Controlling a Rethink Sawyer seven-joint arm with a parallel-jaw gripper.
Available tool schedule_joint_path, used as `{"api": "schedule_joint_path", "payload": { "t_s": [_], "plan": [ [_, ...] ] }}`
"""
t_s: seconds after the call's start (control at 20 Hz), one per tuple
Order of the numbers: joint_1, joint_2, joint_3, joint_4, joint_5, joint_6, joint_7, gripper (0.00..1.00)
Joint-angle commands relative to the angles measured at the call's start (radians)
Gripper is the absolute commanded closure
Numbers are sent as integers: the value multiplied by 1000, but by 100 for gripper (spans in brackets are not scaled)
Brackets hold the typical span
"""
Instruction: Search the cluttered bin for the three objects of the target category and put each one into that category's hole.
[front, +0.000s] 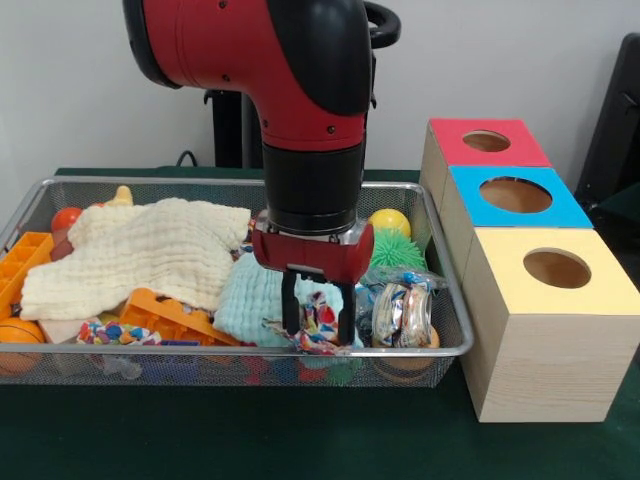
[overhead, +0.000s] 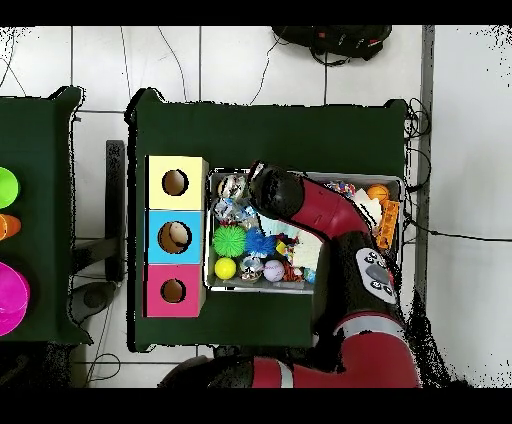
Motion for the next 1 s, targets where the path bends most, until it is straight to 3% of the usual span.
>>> {"api": "schedule_joint_path", "payload": {
  "t_s": [0.05,0.3,0.35,1.0],
  "plan": [
    [-13,40,98,37,-57,-55,74,0],
    [-7,37,85,28,-56,-32,68,0],
    [-7,38,85,23,-54,-25,66,100],
    [4,37,70,3,-44,32,65,100]
  ]
}}
